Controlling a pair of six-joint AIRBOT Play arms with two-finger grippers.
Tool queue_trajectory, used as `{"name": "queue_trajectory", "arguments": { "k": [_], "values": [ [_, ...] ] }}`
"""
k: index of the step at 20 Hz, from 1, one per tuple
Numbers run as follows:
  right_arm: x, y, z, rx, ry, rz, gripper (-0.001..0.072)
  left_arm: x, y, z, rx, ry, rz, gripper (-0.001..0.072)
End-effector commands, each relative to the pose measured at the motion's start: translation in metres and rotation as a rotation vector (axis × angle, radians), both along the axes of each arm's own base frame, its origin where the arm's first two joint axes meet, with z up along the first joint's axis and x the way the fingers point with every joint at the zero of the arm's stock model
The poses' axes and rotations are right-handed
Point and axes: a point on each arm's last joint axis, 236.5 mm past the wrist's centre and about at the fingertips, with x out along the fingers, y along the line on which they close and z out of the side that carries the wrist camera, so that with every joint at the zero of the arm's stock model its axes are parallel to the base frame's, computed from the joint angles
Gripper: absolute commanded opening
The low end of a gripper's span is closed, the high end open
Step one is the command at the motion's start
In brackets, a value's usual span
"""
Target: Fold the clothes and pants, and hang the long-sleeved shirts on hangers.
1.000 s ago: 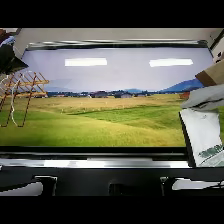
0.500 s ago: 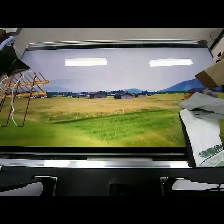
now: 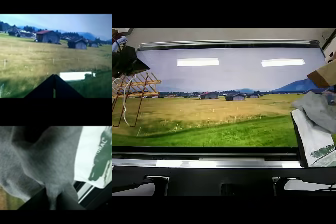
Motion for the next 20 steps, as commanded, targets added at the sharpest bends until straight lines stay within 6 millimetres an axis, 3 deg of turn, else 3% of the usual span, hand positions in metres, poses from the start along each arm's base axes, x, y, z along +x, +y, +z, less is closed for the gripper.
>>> {"name": "queue_trajectory", "arguments": {
  "k": [1, 3, 6, 8, 12, 20],
  "values": [
    [-0.041, -0.008, -0.026, -0.018, 0.17, 0.092, 0.0036, -0.001, -0.007, 0.0, 0.0, 0.0, -0.015, 0.0017],
    [-0.055, -0.005, -0.038, 0.005, 0.225, 0.127, 0.0036, -0.001, -0.01, 0.0, -0.001, 0.002, -0.019, 0.0017],
    [-0.072, -0.013, -0.038, -0.029, 0.28, 0.14, 0.0036, -0.002, -0.015, 0.0, -0.001, 0.001, -0.031, 0.0017],
    [-0.064, -0.004, -0.038, 0.028, 0.214, 0.065, 0.0036, -0.003, -0.017, 0.0, -0.001, 0.002, -0.037, 0.0017],
    [-0.026, 0.032, -0.026, 0.231, 0.003, -0.078, 0.0036, -0.004, -0.022, 0.0, -0.001, 0.002, -0.047, 0.0017],
    [-0.032, 0.039, -0.004, 0.185, -0.038, -0.07, 0.0036, -0.004, -0.023, 0.0, -0.001, 0.002, -0.051, 0.0017]
  ]
}}
